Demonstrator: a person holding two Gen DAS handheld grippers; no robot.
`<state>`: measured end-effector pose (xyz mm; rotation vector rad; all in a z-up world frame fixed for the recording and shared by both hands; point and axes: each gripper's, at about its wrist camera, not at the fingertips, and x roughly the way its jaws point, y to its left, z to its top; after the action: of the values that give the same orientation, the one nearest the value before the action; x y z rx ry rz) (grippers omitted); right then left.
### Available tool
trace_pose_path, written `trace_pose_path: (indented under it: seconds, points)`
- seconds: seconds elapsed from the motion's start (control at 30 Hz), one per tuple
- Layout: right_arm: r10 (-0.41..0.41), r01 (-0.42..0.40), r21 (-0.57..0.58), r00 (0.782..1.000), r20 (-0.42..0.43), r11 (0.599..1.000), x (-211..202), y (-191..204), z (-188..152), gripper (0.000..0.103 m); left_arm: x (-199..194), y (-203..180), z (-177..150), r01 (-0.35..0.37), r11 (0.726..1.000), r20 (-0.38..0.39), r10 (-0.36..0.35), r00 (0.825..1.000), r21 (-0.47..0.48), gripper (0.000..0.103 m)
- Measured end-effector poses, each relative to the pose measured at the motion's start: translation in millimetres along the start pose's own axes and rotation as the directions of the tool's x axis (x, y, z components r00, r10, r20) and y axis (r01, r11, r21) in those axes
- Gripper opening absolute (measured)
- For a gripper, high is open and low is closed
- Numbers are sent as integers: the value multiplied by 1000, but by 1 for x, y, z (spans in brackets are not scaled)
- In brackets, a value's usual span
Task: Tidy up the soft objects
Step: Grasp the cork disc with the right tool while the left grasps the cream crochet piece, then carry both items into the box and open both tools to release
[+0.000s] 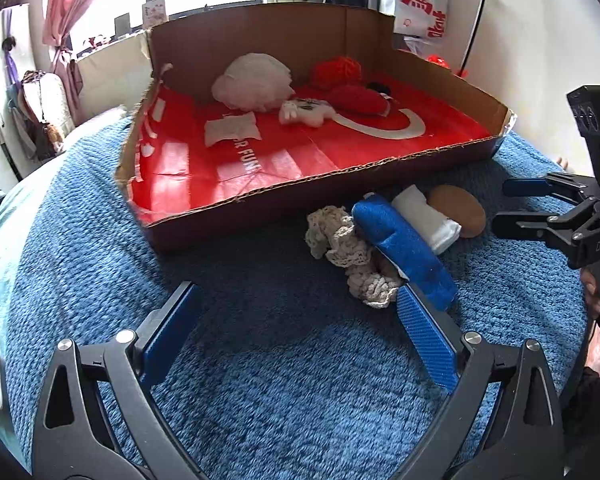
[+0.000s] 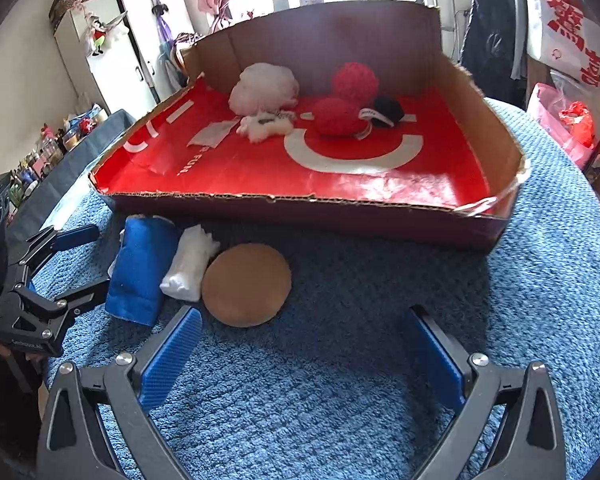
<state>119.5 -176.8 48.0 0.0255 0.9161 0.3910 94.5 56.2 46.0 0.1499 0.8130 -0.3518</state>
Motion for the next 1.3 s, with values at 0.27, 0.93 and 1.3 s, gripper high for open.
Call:
trace_pose_path:
  seconds: [0.27, 0.93, 1.3]
  points:
    - [-8, 4, -99, 999, -34, 995, 13, 15, 8, 99, 11, -13, 12, 55, 998, -10, -55, 998, 41, 95]
    - [67, -51, -138, 992, 110, 989, -27, 29, 5, 46, 6, -19, 18, 158, 986, 4, -158, 987, -46, 27]
    - [41, -29, -95, 991, 127, 995, -37, 20, 5, 46, -19, -20, 24, 166, 985, 65, -163, 985, -43, 27]
